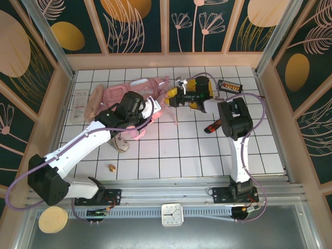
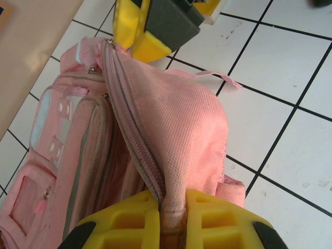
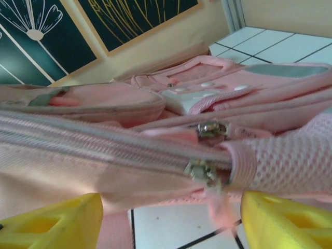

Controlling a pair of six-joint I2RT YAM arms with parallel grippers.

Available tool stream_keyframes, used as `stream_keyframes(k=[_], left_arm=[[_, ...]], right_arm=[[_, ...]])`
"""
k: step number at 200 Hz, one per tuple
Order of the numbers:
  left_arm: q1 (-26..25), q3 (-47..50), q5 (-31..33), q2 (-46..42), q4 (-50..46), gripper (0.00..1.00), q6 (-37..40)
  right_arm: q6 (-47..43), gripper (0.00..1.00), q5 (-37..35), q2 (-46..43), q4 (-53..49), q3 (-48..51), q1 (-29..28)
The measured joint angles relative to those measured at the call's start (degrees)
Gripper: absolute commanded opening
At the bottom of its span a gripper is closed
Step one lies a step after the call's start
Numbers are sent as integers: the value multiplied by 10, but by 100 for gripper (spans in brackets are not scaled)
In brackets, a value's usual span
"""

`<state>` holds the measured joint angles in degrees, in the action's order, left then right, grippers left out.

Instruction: Pack the student bag

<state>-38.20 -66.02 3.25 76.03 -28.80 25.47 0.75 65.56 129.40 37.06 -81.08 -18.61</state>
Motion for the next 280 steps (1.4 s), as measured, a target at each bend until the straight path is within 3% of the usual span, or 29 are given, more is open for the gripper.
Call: stream_keyframes(k=[91, 102, 130, 168, 206, 234, 280], left_arm=[[1, 4, 3, -23, -5, 0, 4], [1, 7, 4, -26, -5, 0, 5], [1, 12, 6, -31, -5, 0, 9], [1, 13, 7, -33, -5, 0, 9], [1, 13, 7, -33, -6, 0, 9], [1, 13, 7, -33, -6, 0, 9], [1, 14, 12, -35, -6, 0, 9]], right_arm=[[14, 68, 0, 71, 0, -106, -3], [15, 63, -1, 75, -6, -115, -3], [10, 39, 1, 77, -31, -128, -4], [0, 48, 7, 77, -47, -125, -4], [7, 50, 20, 77, -40, -95, -6], [14, 60, 18, 77, -30, -93, -6], [26, 59, 13, 77, -20, -91, -6]])
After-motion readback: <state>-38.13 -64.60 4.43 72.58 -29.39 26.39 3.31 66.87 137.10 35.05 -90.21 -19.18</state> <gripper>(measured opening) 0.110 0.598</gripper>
